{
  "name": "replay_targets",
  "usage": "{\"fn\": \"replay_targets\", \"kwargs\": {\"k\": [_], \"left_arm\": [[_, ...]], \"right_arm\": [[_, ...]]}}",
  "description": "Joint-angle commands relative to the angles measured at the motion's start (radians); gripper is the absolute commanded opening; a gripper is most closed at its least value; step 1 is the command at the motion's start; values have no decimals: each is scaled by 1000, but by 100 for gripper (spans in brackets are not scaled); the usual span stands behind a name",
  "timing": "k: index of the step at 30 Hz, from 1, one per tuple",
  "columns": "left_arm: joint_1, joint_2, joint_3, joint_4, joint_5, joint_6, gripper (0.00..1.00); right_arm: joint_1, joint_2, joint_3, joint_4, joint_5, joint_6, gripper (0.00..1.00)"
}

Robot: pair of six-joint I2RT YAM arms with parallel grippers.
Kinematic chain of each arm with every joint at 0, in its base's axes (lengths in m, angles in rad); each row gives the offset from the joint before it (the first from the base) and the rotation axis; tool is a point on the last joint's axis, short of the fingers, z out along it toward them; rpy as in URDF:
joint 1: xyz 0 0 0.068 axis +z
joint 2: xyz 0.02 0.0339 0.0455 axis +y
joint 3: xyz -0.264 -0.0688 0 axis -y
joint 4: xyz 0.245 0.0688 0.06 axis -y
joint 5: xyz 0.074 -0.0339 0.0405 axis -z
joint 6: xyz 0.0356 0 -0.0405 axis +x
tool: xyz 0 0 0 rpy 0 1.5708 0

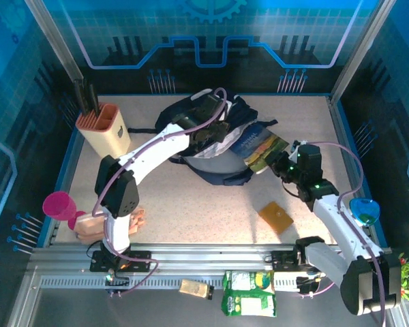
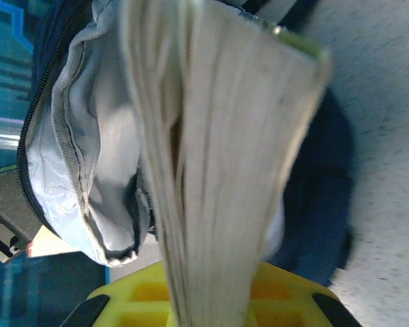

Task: Pack the student bag
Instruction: Place the book in the student bag, then close the student bag at the top-center of the table.

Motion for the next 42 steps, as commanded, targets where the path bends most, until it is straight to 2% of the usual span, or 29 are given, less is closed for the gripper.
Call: {"fn": "replay_targets", "kwargs": {"k": [1, 7, 18, 20, 26, 33, 38, 42], "left_arm": [[-3, -129, -2, 134, 75, -50, 0], [-3, -161, -25, 151, 100, -63, 0], [0, -181, -48, 151, 116, -88, 0], [3, -182, -51, 153, 120, -99, 0], [24, -189, -55, 151, 142, -139, 0], [64, -177, -65, 148, 178, -194, 0], [95, -149, -68, 151, 223, -233, 0], [105, -125, -73, 148, 263, -239, 0]], "right_arm": [[45, 42, 15, 244, -38, 67, 10], [130, 243, 69, 360, -15, 140, 9], [244, 591, 212, 437, 184, 209, 9], [264, 681, 224, 526, 201, 240, 9], [283, 874, 323, 618, 142, 315, 14], [281, 830, 310, 571, 125, 255, 42], [258, 677, 188, 539, 116, 208, 58], [223, 503, 73, 440, 141, 160, 66]]}}
